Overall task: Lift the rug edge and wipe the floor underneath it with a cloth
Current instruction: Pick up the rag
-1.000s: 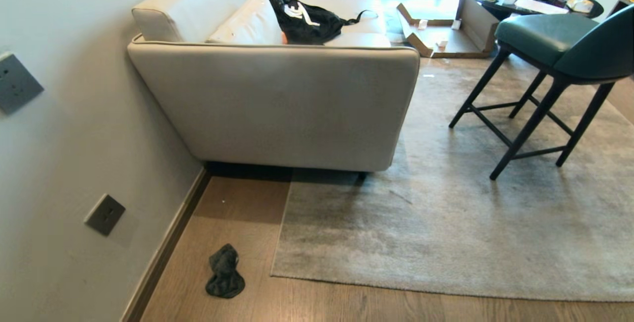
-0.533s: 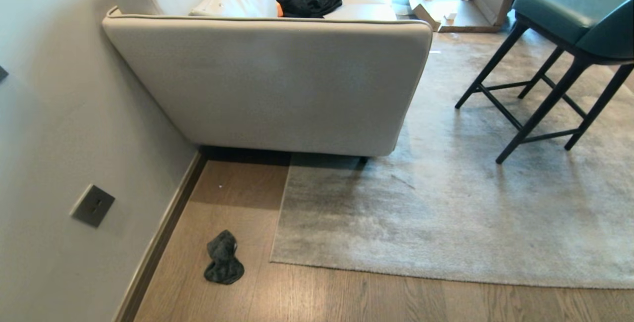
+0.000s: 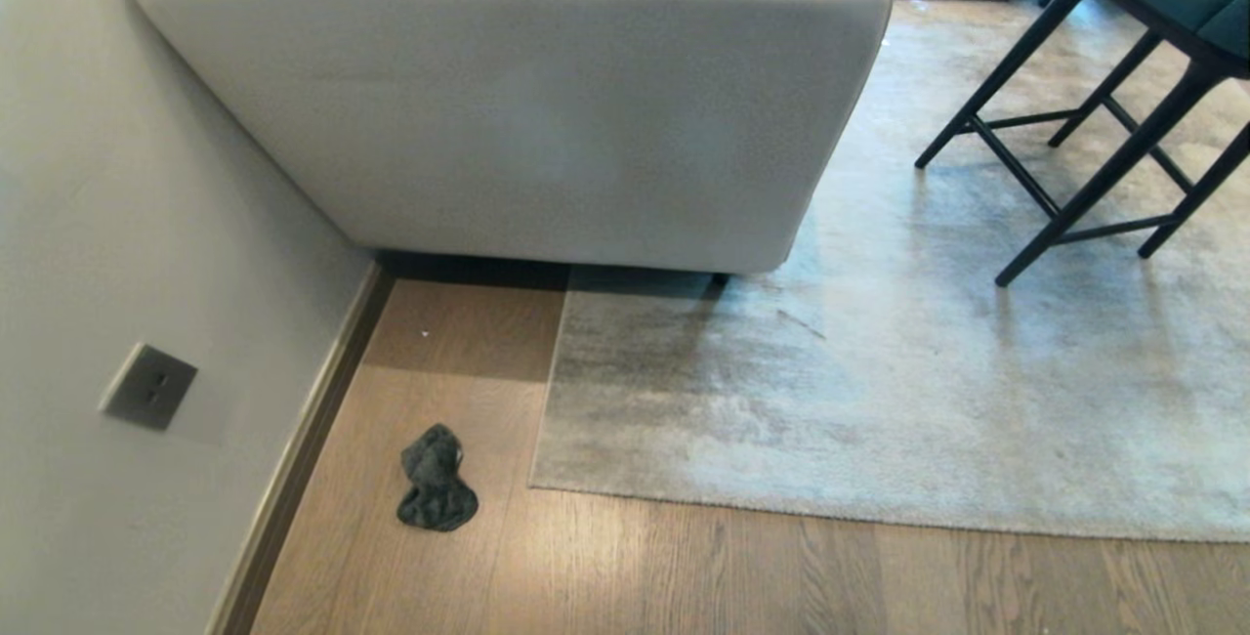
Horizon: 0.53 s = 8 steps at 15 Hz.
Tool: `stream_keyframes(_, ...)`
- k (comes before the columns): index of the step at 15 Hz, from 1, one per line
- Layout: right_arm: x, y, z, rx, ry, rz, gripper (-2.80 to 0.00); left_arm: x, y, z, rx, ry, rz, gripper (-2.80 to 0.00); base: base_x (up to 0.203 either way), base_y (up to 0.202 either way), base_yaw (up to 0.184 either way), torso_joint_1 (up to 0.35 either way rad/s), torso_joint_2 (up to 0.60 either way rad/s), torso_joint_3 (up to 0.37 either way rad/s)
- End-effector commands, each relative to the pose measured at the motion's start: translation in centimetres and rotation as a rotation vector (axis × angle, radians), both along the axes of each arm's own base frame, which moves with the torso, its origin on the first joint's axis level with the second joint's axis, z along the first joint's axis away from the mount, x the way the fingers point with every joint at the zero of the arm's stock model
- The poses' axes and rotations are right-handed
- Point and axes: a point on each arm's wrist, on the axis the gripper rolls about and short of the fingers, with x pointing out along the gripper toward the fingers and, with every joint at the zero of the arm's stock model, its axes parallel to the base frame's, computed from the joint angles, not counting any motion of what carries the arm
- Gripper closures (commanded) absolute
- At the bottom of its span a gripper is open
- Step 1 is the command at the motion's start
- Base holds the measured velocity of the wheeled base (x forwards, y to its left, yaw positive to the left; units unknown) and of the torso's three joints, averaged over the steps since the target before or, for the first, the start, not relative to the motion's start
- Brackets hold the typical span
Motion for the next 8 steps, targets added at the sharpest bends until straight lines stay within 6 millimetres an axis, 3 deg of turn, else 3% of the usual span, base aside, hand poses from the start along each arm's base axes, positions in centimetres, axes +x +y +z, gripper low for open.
stream_keyframes(1, 0.0, 0.0, 0.0, 0.001, 0.0, 0.0, 0.0, 0.0, 0.0, 0.0, -0.001, 0.0, 0.001, 0.0, 0.0, 0.0, 0.0, 0.002, 0.0, -0.207)
stream_keyframes(8, -0.01, 0.0, 0.02, 0.001, -0.001, 0.0, 0.0, 0.0, 0.0, 0.01, -0.007, -0.002, 0.001, 0.0, 0.0, 0.0, 0.0, 0.005, 0.0, -0.196)
